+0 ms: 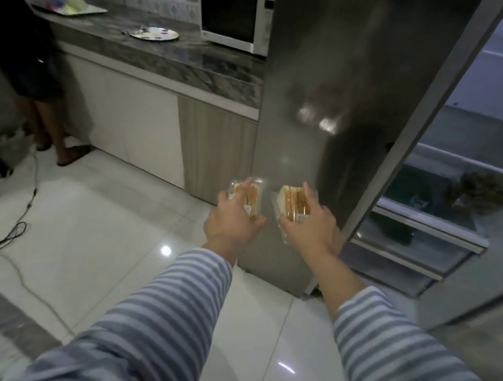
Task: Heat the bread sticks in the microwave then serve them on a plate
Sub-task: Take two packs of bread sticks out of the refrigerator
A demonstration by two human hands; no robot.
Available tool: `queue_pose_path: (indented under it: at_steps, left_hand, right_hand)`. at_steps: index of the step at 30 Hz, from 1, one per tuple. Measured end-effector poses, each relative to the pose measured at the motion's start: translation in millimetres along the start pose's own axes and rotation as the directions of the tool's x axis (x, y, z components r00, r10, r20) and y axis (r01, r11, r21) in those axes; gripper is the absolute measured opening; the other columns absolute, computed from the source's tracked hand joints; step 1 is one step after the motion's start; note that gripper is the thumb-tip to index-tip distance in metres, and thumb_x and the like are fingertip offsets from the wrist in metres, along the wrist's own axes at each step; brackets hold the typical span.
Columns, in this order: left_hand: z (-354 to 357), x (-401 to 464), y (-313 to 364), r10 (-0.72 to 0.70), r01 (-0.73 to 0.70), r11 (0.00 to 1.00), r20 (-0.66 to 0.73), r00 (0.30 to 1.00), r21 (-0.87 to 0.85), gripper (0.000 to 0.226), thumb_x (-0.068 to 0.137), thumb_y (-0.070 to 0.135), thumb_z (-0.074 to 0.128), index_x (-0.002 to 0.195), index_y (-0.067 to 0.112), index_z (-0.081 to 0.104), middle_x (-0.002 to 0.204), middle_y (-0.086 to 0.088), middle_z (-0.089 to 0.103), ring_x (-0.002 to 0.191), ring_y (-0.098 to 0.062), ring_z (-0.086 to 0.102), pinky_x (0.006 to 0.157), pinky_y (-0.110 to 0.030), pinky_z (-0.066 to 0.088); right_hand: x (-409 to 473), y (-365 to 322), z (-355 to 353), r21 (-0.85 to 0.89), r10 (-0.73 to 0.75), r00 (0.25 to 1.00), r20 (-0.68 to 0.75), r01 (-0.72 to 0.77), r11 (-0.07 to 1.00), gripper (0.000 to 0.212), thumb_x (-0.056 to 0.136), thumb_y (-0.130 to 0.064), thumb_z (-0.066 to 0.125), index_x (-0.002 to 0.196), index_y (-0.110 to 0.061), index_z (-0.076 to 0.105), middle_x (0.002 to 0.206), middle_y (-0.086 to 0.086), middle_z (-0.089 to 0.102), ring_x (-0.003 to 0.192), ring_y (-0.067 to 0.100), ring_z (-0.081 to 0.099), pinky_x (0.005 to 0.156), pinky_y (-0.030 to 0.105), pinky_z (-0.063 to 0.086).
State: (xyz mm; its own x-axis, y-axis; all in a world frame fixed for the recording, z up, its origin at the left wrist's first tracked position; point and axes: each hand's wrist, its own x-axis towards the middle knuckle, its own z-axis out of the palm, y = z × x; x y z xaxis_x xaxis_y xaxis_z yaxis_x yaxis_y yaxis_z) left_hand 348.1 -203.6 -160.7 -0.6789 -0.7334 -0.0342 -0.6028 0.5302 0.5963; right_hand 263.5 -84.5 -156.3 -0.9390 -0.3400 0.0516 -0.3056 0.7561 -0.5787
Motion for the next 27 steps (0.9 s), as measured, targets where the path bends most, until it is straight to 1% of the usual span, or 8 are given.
queue_pose_path:
  at_steps: [3,7,12,15,18,21,25,27]
  left_hand:
    - [-30,16,-33,-0.043,0.042,0.999,-0.066,0.997,-0.015,0.082,0.078,0.049,0.065,0.145,0.05,0.017,0.137,-0.006,0.039,0.113,-0.03,0.054,0.089,-0.044,0.049]
    - [-61,48,-65,-0.103,0.101,0.995,-0.146,0.984,-0.021,0.081,0.077,0.051,0.064,0.143,0.053,0.017,0.137,-0.004,0.04,0.11,-0.029,0.056,0.087,-0.045,0.052]
    - [-93,106,-86,-0.141,0.136,0.99,-0.252,0.957,-0.037,0.08,0.078,0.05,0.063,0.143,0.055,0.017,0.136,-0.003,0.041,0.109,-0.028,0.056,0.087,-0.042,0.052]
    - [-110,155,-85,-0.15,0.144,0.989,-0.306,0.94,-0.041,0.081,0.078,0.051,0.064,0.143,0.055,0.016,0.135,-0.002,0.041,0.107,-0.026,0.057,0.084,-0.041,0.053]
    - [-128,208,-76,-0.142,0.131,0.99,-0.367,0.919,-0.055,0.081,0.078,0.049,0.065,0.143,0.055,0.017,0.135,-0.002,0.042,0.108,-0.026,0.056,0.082,-0.038,0.052]
    - [-145,258,-70,-0.15,0.132,0.989,-0.413,0.898,-0.072,0.08,0.077,0.049,0.064,0.142,0.055,0.018,0.134,-0.002,0.042,0.107,-0.027,0.057,0.081,-0.038,0.051]
    - [-166,317,-66,-0.149,0.123,0.989,-0.454,0.878,-0.086,0.082,0.077,0.051,0.065,0.143,0.054,0.017,0.135,-0.003,0.043,0.108,-0.027,0.057,0.083,-0.039,0.052]
    - [-175,345,-65,-0.145,0.117,0.989,-0.464,0.874,-0.088,0.082,0.077,0.051,0.064,0.143,0.054,0.016,0.135,-0.003,0.042,0.106,-0.026,0.058,0.083,-0.04,0.052]
  right_hand:
    - [1,-40,21,0.008,-0.07,0.997,0.039,0.07,0.998,0.078,0.081,-0.052,0.063,0.145,-0.051,0.018,0.127,0.002,0.052,0.116,0.025,0.053,0.091,0.038,0.045]
    - [18,-89,45,0.025,-0.163,0.984,0.07,0.162,0.986,0.077,0.082,-0.051,0.063,0.146,-0.05,0.019,0.128,0.002,0.053,0.117,0.023,0.052,0.088,0.032,0.041]
    - [63,-147,75,0.119,-0.268,0.959,0.093,0.257,0.959,0.076,0.083,-0.045,0.064,0.147,-0.045,0.023,0.129,0.004,0.053,0.12,0.024,0.05,0.095,0.032,0.04]
    - [110,-178,95,0.169,-0.306,0.951,0.053,0.293,0.941,0.078,0.078,-0.048,0.065,0.145,-0.048,0.025,0.12,0.001,0.057,0.114,0.023,0.055,0.092,0.035,0.045]
    - [160,-212,105,0.191,-0.328,0.943,0.044,0.315,0.93,0.079,0.075,-0.051,0.065,0.143,-0.052,0.026,0.116,-0.003,0.058,0.108,0.021,0.057,0.087,0.032,0.048]
    - [206,-246,116,0.255,-0.368,0.929,0.031,0.349,0.902,0.083,0.07,-0.052,0.067,0.142,-0.053,0.025,0.116,-0.002,0.06,0.104,0.019,0.059,0.09,0.038,0.05]
    - [262,-283,120,0.236,-0.403,0.915,0.019,0.387,0.891,0.08,0.078,-0.045,0.068,0.145,-0.049,0.025,0.122,0.003,0.055,0.11,0.02,0.055,0.086,0.028,0.043]
    - [285,-299,121,0.225,-0.423,0.906,0.023,0.408,0.885,0.077,0.082,-0.041,0.067,0.146,-0.045,0.025,0.128,0.008,0.052,0.117,0.022,0.052,0.089,0.028,0.04]
